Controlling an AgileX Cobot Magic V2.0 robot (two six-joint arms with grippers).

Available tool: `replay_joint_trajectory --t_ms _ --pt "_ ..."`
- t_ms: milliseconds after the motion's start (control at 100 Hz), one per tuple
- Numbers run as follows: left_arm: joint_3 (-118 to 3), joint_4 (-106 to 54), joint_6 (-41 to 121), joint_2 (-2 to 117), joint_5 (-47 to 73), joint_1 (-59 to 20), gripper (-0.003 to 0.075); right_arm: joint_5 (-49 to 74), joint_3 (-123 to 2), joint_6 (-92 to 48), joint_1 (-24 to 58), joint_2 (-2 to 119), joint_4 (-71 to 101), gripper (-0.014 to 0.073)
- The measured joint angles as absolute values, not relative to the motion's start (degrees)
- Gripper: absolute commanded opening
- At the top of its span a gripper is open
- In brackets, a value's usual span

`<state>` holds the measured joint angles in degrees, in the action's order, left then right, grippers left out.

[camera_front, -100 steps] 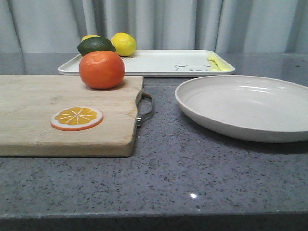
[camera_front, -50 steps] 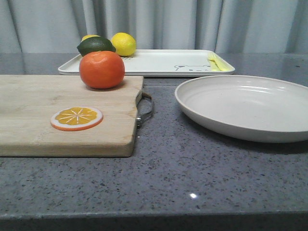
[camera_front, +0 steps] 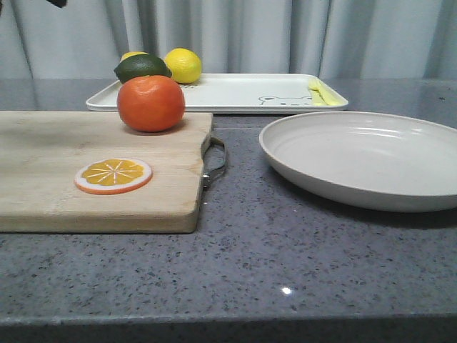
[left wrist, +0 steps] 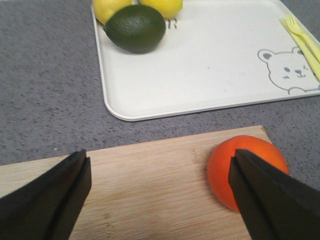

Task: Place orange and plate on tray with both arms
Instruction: 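Lower the left gripper onto the large orange and close it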

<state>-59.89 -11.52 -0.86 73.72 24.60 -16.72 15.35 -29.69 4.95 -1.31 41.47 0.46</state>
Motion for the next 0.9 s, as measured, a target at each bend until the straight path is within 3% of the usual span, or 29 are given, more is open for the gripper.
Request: replay_joint_trajectory --t_ms 390,900 --pt "-77.82 -12.72 -0.85 89.71 38.41 -24.22 0.0554 15.35 -29.69 4.95 -1.31 41.47 0.46 -0.0068" --pt "-81.25 -14.43 -0.64 97.4 43.52 -25.73 0.0554 15.35 -29.69 4.95 -1.31 41.47 0.56 -0.0068"
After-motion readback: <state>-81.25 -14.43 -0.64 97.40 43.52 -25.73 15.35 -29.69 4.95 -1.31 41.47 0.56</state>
